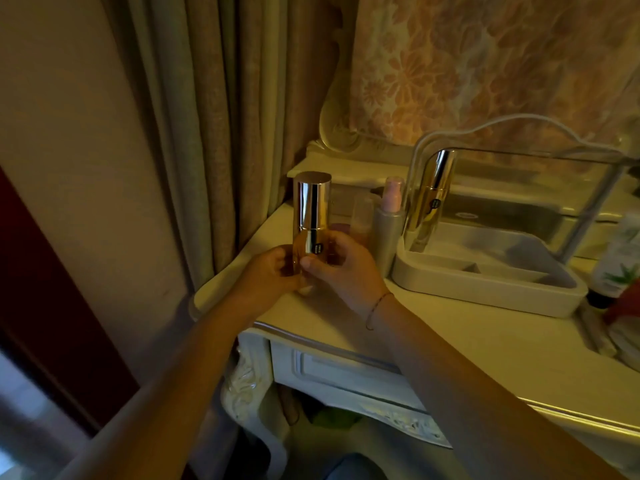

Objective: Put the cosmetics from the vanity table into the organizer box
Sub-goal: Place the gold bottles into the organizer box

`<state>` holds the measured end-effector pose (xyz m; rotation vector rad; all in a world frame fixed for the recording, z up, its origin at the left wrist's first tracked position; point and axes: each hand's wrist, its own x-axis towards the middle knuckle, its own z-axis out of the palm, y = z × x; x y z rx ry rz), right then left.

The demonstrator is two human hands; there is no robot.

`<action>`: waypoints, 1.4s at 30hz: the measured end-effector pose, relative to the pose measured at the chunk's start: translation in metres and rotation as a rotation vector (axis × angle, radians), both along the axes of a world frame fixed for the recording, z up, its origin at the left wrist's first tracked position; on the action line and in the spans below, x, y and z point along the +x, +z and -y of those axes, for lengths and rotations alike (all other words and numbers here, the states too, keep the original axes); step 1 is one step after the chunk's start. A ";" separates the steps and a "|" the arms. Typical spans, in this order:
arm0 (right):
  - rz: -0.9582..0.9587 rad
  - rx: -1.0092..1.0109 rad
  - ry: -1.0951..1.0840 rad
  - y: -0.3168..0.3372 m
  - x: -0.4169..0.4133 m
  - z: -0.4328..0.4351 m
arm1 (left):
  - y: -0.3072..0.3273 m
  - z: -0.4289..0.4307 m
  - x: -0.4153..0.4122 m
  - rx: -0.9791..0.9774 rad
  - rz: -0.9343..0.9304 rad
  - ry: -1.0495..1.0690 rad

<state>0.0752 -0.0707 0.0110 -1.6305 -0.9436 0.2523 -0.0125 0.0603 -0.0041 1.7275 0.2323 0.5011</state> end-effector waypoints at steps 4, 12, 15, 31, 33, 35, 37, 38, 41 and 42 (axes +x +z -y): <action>0.042 0.010 -0.007 -0.003 -0.003 0.035 | 0.004 0.024 -0.008 0.000 -0.003 -0.137; 0.163 -0.030 -0.243 -0.001 0.012 0.129 | -0.006 0.103 0.028 0.180 -0.005 -0.198; 0.203 -0.003 -0.308 0.012 0.021 0.161 | -0.008 0.129 0.041 0.393 0.026 -0.103; 0.256 -0.038 -0.442 0.034 0.115 0.176 | -0.015 0.147 0.089 0.969 0.014 -0.077; 0.262 -0.068 -0.467 0.032 0.127 0.169 | -0.014 0.148 0.089 0.970 0.021 -0.079; 0.241 -0.082 -0.477 0.029 0.138 0.163 | -0.013 0.148 0.088 0.973 0.022 -0.086; 0.227 -0.114 -0.476 0.028 0.149 0.158 | -0.013 0.147 0.089 0.971 0.018 -0.097; 0.223 -0.137 -0.470 0.027 0.154 0.156 | -0.012 0.147 0.089 0.967 0.016 -0.104; 0.186 -0.174 -0.459 0.025 0.163 0.147 | -0.012 0.148 0.088 0.970 0.011 -0.105; 0.162 -0.173 -0.464 0.024 0.166 0.144 | -0.012 0.148 0.088 0.971 0.009 -0.100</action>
